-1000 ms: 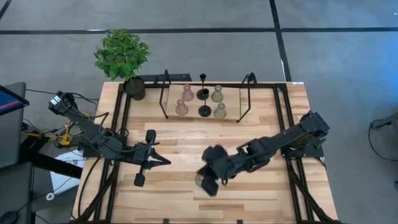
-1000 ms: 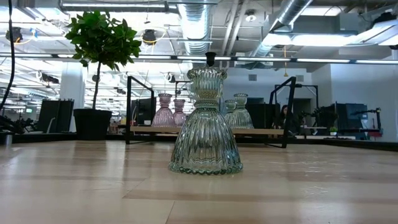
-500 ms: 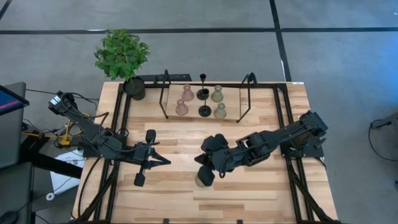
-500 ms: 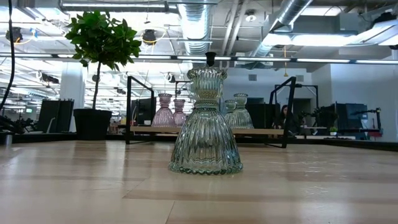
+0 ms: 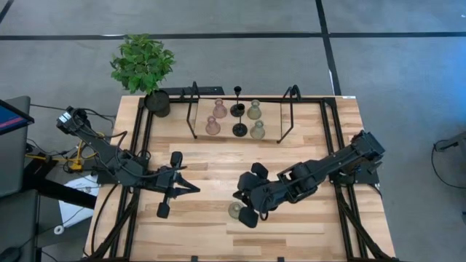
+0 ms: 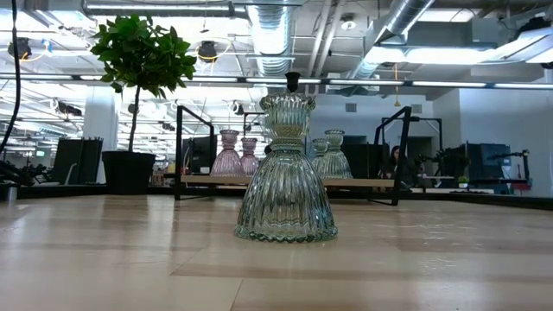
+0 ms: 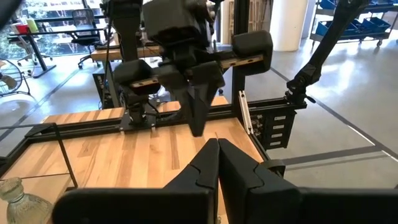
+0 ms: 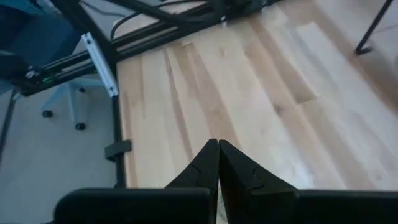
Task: Pick & Place candle stick holders
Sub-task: Put the green candle holder on the shelf
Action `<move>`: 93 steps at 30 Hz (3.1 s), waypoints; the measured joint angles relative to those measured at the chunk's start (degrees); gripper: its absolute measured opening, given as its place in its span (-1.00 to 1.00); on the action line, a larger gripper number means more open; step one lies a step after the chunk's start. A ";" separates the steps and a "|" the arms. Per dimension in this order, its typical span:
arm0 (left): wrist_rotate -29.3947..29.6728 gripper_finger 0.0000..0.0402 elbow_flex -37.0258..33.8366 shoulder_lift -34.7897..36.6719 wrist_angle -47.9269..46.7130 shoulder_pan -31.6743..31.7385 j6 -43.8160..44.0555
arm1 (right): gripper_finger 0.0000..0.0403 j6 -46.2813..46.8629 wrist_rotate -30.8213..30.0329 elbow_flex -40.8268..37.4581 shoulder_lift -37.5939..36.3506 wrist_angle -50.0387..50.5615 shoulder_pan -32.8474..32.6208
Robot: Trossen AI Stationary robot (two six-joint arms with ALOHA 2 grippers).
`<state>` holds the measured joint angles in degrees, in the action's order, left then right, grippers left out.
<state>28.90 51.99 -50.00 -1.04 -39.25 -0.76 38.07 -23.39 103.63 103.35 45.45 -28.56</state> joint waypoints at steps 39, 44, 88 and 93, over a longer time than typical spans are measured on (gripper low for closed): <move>-3.61 -0.97 -0.02 0.01 -0.20 -0.02 4.44 | -1.00 17.46 14.17 0.00 0.13 6.01 3.00; -3.69 -0.97 -0.02 0.02 -0.20 -0.02 4.18 | -1.00 19.51 14.18 0.02 0.69 8.83 4.03; -3.72 -0.95 -0.07 -0.28 -0.23 -0.02 4.05 | -0.74 18.37 27.89 -7.08 12.22 2.99 7.79; -3.71 -0.95 -0.07 -0.28 -0.24 0.01 4.05 | -0.45 18.37 27.84 -7.08 12.24 2.93 8.39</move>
<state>25.19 51.92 -50.28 -1.28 -39.24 3.29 56.45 4.45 96.55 115.59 48.38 -20.17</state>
